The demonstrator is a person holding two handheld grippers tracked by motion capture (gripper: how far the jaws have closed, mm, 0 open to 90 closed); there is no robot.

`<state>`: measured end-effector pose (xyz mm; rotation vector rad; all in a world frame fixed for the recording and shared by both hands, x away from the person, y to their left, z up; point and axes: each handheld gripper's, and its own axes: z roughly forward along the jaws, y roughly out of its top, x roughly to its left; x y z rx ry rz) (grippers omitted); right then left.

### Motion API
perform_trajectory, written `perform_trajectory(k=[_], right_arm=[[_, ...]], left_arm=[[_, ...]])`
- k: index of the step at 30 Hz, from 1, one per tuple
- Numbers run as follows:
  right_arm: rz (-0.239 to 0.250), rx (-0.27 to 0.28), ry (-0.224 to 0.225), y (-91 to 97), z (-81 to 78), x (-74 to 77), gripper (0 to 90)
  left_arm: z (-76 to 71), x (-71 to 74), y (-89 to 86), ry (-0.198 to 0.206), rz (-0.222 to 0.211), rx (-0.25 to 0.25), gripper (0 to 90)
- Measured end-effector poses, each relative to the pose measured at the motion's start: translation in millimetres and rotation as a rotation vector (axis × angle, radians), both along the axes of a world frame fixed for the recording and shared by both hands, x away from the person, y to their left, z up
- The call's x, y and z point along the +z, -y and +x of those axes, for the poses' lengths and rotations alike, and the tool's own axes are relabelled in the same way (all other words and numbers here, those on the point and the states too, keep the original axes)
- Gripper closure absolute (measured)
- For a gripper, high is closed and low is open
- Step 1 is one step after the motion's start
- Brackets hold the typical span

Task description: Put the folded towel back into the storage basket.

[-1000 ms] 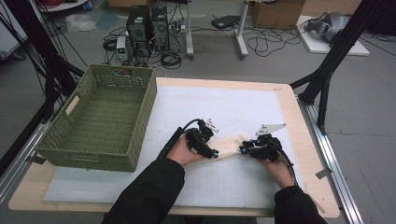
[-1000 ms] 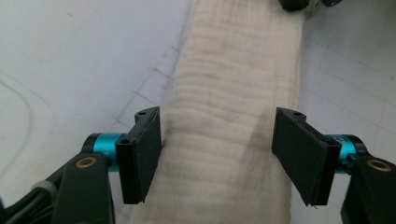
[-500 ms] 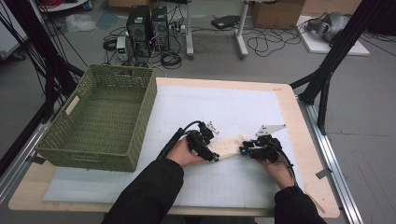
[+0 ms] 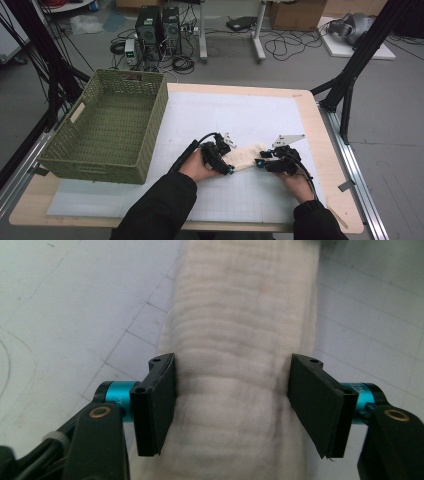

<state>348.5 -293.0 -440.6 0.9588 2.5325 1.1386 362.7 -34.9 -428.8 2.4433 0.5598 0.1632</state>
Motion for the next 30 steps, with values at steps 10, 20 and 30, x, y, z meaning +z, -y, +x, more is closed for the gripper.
perform_trajectory(k=[10, 20, 30], right_arm=[[0.021, -0.064, 0.038, 14.0, -14.2, 13.3, 37.1], [0.031, -0.112, 0.079, 36.5, -42.6, 18.6, 26.3], [0.064, -0.142, 0.097, 55.5, -59.7, 22.5, 20.5]], left_arm=[[-2.2, 0.7, -2.3, -0.016, -0.031, -0.022, 56.0], [-2.1, 0.7, -2.6, -0.031, -0.047, -0.031, 68.5], [-1.9, 0.0, -3.2, -0.055, -0.066, -0.027, 77.2]])
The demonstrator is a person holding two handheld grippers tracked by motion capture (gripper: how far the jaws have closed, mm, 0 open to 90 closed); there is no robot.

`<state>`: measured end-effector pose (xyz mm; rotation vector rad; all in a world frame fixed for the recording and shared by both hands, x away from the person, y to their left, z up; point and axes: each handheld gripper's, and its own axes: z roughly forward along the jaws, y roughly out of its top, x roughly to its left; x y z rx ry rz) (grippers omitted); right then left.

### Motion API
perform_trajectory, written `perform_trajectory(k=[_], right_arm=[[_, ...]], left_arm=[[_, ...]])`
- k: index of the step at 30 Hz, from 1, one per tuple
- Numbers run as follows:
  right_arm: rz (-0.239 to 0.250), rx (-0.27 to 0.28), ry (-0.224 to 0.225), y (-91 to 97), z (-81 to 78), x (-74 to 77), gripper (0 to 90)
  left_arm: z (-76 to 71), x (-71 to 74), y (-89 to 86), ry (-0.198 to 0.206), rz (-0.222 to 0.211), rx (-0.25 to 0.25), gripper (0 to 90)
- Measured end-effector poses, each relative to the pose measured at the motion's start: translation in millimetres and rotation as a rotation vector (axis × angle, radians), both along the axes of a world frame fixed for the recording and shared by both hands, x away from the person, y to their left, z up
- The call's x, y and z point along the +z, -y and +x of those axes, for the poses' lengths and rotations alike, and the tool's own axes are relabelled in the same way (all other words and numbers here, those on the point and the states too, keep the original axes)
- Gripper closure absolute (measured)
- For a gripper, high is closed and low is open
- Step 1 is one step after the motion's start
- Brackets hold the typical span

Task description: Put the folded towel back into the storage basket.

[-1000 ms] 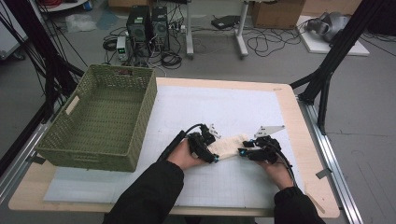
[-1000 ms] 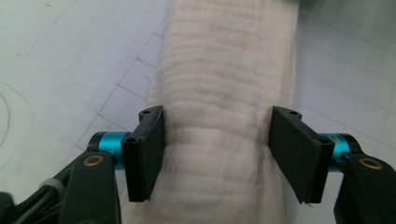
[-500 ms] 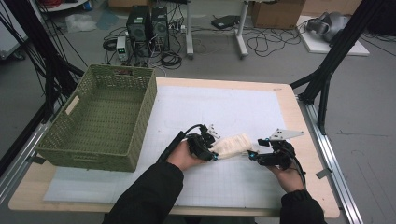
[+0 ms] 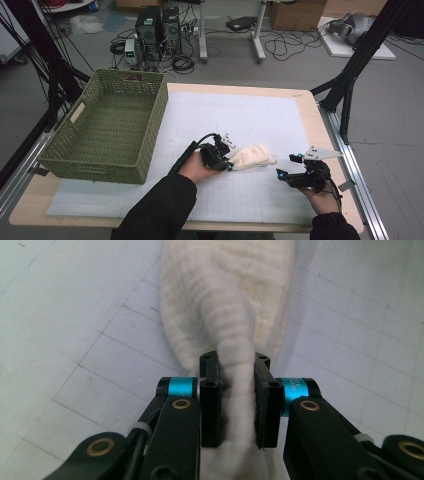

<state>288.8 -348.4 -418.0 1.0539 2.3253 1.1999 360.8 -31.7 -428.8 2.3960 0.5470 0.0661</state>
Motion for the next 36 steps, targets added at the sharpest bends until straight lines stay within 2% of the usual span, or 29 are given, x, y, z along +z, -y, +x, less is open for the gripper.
perform_trajectory(k=[4, 14, 17, 23, 36], right_arm=[[0.004, 0.004, -0.013, 3.9, -1.6, -3.6, 20.3], [-0.004, 0.014, 0.001, 3.0, -1.7, -5.0, 20.0], [0.008, 0.012, -0.001, 3.4, -1.3, -5.2, 18.9], [0.019, 0.025, -0.004, 0.7, 0.6, -7.4, 17.7], [0.041, 0.026, 0.006, 1.8, 1.3, -7.0, 16.4]], left_arm=[[2.8, -0.2, -1.8, -0.028, -0.012, 0.008, 78.7], [7.0, -1.3, -5.1, -0.081, -0.043, 0.04, 80.0], [7.7, -1.0, -5.5, -0.085, -0.042, 0.042, 80.1], [11.1, -1.7, -8.1, -0.129, -0.067, 0.068, 80.6], [14.1, 4.9, -16.5, -0.155, -0.131, 0.111, 80.8]])
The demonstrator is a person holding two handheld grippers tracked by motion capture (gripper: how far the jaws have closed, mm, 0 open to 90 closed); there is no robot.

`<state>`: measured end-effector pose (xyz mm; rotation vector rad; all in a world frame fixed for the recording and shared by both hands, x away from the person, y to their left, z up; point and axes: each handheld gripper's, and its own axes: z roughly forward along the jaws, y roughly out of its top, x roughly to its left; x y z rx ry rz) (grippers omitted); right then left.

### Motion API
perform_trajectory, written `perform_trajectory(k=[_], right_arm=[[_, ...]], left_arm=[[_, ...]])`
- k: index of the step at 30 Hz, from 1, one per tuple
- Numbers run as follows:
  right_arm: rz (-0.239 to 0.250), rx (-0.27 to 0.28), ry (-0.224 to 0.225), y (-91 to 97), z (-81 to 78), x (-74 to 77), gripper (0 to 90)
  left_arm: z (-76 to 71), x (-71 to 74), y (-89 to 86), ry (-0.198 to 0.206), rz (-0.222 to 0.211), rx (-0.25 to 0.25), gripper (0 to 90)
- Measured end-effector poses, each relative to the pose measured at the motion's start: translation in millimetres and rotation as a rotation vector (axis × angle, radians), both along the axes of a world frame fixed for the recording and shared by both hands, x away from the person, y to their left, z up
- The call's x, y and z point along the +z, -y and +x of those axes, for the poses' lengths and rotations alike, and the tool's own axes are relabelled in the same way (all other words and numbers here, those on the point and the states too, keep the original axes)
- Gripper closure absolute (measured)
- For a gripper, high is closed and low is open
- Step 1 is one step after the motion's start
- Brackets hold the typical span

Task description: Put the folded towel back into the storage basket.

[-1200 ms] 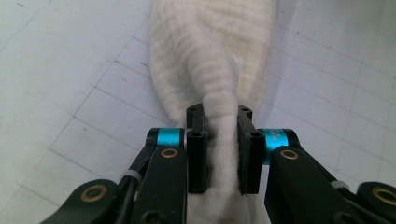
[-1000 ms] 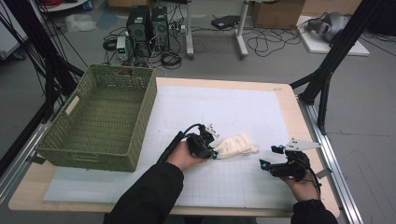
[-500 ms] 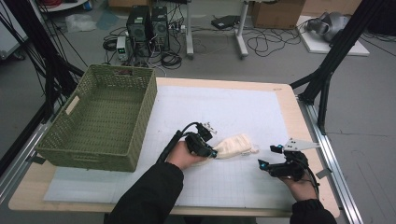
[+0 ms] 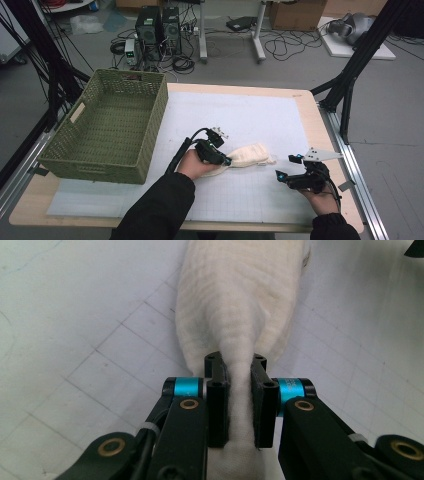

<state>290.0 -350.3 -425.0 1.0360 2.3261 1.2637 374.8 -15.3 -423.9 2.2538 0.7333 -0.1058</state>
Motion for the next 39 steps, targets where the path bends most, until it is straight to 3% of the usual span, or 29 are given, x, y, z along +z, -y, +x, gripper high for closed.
perform_trajectory(k=[19, 33, 39], right_arm=[[0.031, -0.008, 0.016, 2.6, 0.7, 1.4, 15.2], [0.041, -0.003, 0.02, 2.2, 2.2, 1.5, 13.5], [0.043, 0.003, 0.022, 1.7, 2.9, 1.3, 12.8]], left_arm=[[2.2, 10.8, -11.7, -0.019, -0.083, 0.055, 80.9], [4.5, 18.7, -22.0, -0.022, -0.118, 0.092, 80.9], [7.9, 23.5, -29.7, -0.05, -0.189, 0.134, 80.9]])
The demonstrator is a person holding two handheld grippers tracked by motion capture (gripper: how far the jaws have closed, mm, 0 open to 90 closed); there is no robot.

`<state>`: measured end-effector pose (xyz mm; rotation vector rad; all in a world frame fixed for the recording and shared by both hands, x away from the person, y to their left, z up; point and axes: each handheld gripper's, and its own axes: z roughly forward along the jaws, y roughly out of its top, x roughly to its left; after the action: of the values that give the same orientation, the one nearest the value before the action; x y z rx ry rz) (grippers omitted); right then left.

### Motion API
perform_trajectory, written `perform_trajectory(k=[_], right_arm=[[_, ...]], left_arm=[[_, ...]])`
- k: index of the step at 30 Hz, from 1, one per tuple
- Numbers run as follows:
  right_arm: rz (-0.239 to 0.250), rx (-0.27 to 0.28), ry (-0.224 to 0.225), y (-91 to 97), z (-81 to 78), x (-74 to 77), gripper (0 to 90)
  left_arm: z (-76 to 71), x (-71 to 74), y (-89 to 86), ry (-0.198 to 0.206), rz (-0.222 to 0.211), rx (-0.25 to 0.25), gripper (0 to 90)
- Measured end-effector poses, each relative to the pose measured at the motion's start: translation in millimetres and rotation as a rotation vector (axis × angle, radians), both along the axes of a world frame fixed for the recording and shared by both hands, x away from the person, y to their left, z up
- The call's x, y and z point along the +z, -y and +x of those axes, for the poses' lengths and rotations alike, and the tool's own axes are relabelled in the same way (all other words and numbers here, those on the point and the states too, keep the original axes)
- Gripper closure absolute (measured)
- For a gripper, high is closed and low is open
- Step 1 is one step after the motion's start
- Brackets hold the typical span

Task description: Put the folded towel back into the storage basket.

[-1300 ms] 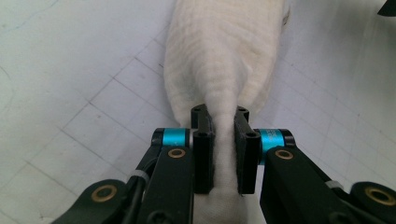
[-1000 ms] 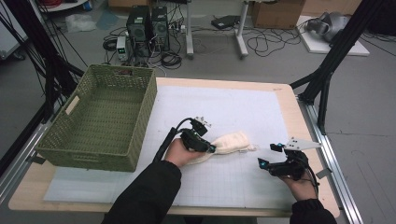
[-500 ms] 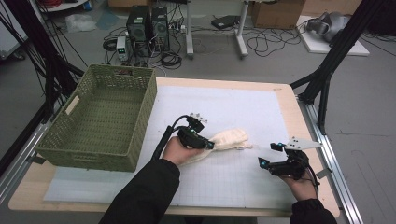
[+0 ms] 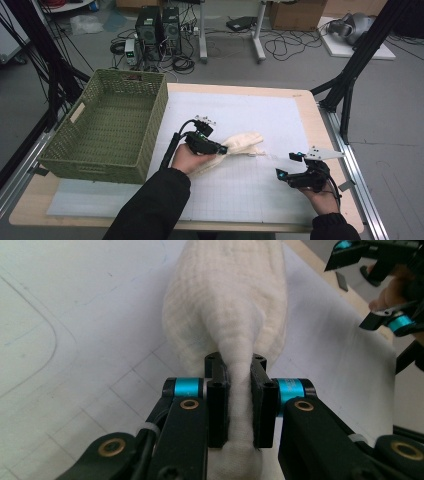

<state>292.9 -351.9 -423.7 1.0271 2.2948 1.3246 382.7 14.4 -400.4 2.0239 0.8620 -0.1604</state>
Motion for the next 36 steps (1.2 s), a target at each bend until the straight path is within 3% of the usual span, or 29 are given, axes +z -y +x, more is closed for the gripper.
perform_trajectory(k=[14, 17, 23, 29, 36], right_arm=[[0.029, -0.008, 0.016, 1.8, 0.0, 2.4, 12.6], [0.028, -0.006, 0.014, 1.1, -0.3, 2.3, 12.6], [0.024, 0.0, 0.017, 1.2, 0.8, 2.0, 12.6], [0.021, 0.002, 0.016, 0.6, 1.4, 1.7, 12.6], [0.018, 0.008, 0.013, -1.0, 2.2, 1.2, 12.6]], left_arm=[[5.3, 16.0, -23.8, 0.002, -0.13, 0.159, 80.9], [4.6, 20.4, -26.8, 0.013, -0.133, 0.181, 81.0], [2.8, 40.0, -37.3, 0.088, -0.131, 0.267, 81.1], [2.3, 50.9, -52.2, 0.09, -0.143, 0.324, 81.4], [1.2, 56.4, -61.9, 0.082, -0.152, 0.353, 81.6]])
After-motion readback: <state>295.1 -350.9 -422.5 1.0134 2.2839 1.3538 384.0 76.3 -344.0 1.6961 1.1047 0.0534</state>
